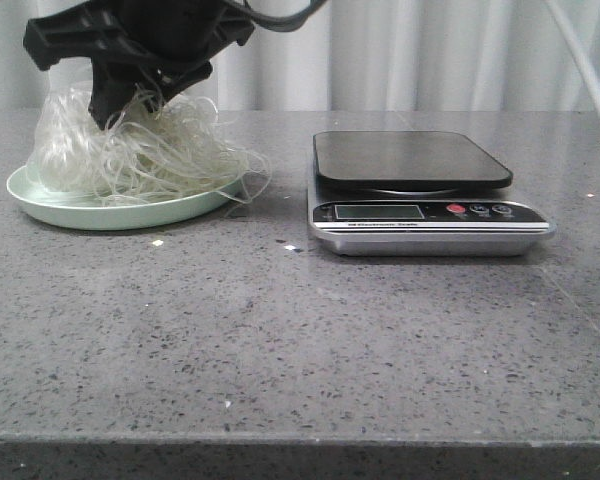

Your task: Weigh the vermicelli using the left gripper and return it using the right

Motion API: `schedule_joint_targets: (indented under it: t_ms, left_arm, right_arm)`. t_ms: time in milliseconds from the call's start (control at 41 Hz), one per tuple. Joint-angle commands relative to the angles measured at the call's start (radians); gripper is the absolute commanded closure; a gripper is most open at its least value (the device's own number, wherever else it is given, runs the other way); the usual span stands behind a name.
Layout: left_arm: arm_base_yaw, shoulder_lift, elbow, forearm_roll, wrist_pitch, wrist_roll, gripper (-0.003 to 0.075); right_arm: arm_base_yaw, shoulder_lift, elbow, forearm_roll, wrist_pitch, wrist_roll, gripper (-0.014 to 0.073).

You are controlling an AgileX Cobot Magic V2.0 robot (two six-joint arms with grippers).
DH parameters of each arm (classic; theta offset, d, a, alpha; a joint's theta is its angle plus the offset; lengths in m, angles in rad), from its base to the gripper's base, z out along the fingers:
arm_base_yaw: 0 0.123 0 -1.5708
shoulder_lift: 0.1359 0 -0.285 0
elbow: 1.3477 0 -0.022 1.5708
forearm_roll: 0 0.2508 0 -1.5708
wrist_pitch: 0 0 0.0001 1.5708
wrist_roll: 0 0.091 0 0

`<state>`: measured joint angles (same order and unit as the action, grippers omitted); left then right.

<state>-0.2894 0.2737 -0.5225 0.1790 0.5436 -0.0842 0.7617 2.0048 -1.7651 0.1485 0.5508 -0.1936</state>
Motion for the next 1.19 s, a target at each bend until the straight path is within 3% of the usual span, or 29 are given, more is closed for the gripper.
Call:
schedule_joint_targets:
  t_ms: [0,268,487,633,1072,1169]
  left_arm:
    - [0.002,0.009,-0.027,0.002,-0.079,-0.01,0.0583]
    - [0.002,0.009,-0.027,0.002,-0.079,-0.01,0.0583]
    - [0.002,0.009,-0.027,0.002,-0.079,-0.01,0.0583]
    - [0.002,0.009,-0.027,0.002,-0.079,-0.01,0.0583]
    - [0.002,0.009,-0.027,0.002,-0.079,-0.01,0.0583]
    - [0.002,0.009,-0.027,0.002,-0.079,-0.01,0.0583]
  right_arm:
    - [-0.001,-0.04,-0.037,0.007,-0.06,-0.008,0.0442]
    - [-0.001,-0.033,-0.05,0.007,-0.017,-0.008,0.0424]
    - [-0.001,-0.033,-0.125,0.007,0.042,-0.008,0.0195]
    - [-0.001,-0.033,-0.196,0.007,0.11,-0.008,0.0113]
    - [-0.054,-0.052,-0.383,0.006,0.419,-0.008,0.0123]
    - [-0.088,-0.072,-0.387,0.006,0.439,-0.008,0.0191]
